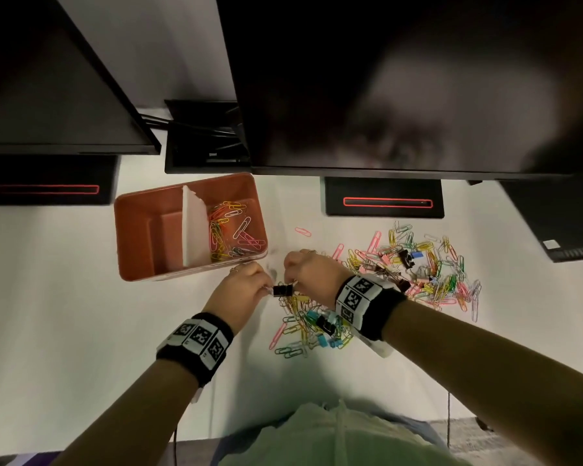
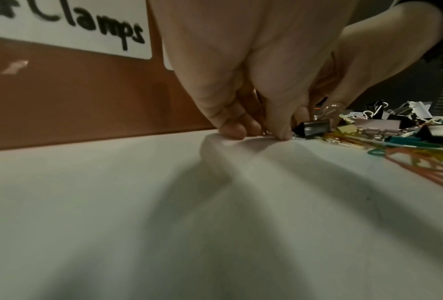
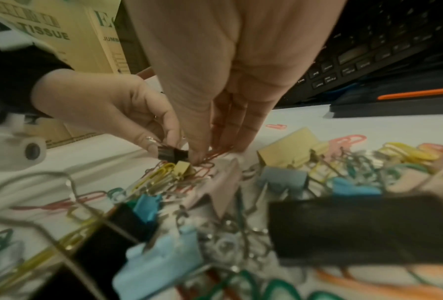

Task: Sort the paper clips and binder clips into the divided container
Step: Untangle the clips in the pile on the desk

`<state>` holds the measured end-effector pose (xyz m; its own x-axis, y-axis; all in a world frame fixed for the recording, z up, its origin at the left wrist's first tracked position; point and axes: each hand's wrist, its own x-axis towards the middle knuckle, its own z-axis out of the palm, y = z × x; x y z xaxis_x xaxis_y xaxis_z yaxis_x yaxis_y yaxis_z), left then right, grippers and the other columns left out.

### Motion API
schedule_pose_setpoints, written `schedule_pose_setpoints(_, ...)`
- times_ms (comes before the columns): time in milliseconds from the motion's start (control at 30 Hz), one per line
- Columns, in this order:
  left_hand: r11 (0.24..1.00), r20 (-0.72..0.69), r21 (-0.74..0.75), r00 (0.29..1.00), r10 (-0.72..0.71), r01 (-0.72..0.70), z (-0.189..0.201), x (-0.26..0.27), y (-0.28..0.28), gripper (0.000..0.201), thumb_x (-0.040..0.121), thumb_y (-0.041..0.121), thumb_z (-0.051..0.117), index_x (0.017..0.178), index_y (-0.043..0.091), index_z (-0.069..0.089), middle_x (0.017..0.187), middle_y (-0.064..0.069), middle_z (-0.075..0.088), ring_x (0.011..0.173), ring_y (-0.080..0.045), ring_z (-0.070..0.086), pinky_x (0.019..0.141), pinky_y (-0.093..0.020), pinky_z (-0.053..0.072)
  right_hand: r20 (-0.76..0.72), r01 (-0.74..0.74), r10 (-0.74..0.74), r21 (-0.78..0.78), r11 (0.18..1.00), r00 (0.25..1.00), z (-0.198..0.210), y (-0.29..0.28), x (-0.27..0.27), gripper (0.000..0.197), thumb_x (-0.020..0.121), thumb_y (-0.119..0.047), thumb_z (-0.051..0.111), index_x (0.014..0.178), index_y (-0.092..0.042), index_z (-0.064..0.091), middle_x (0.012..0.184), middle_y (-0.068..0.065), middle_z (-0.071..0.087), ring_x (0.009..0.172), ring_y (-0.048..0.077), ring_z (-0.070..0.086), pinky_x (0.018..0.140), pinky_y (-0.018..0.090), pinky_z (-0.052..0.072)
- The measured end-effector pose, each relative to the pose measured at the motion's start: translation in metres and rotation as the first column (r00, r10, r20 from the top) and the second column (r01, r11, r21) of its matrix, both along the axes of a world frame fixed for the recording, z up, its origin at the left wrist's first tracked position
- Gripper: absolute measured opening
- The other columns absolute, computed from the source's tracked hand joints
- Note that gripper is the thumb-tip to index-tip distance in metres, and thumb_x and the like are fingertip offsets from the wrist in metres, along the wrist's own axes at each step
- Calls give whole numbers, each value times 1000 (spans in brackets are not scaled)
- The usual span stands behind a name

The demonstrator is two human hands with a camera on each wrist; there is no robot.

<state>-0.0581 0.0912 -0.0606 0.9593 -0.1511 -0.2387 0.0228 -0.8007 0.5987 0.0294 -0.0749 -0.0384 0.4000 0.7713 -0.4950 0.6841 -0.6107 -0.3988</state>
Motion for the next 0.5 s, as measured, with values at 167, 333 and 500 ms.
schedule_pose_setpoints(167,996,-124,26,989,84,-81,-1,2,-2,7,83,13,63,88,9,61,89,-6,60,86,-25,53,77,-36,46,-30,108,-109,-32,994,994,-9,-11,2,25,85,3,49,100,-12,63,106,8,61,98,27,56,86,38,49)
schedule_pose_setpoints(333,990,-170,0,976,136,-138,-1,1,-2,14,83,9,60,97,9,59,86,1,54,81,-18,49,73,-29,40,-109,252,-257,-54,966,960,0,-18,6,27,89,-2,45,109,-10,62,113,10,62,104,25,57,89,31,45)
schedule_pose_setpoints(500,988,-129,-57,982,136,-144,5,-19,8,4,83,11,62,86,12,63,85,3,51,80,-17,53,75,-29,46,-107,299,-292,55,953,950,10,-21,14,23,90,-6,50,104,-10,67,108,7,67,97,21,61,86,24,45)
